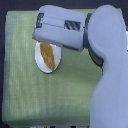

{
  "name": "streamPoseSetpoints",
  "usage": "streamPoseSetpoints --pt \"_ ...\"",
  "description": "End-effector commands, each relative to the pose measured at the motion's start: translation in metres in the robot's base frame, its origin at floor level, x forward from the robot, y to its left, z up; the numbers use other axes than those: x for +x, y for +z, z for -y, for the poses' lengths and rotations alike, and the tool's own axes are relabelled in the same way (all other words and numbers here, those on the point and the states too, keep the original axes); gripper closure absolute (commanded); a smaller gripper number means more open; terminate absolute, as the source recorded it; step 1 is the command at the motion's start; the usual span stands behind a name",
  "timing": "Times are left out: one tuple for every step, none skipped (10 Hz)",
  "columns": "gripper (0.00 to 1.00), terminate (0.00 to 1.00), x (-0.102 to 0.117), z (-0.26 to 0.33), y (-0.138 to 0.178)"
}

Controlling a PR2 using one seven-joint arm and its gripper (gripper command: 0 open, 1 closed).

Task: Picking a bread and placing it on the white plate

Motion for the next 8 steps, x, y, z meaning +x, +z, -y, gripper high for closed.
streamPoseSetpoints --pt "0.00 0.00 0.021 0.037 0.073" --pt "0.00 0.00 0.020 0.047 0.094" --pt "0.00 0.00 0.017 0.052 0.101" --pt "0.00 0.00 0.014 0.056 0.111" --pt "0.00 0.00 0.010 0.063 0.116" --pt "0.00 0.00 0.007 0.077 0.118" --pt "0.00 0.00 0.006 0.082 0.118" --pt "0.00 0.00 0.008 0.099 0.118"
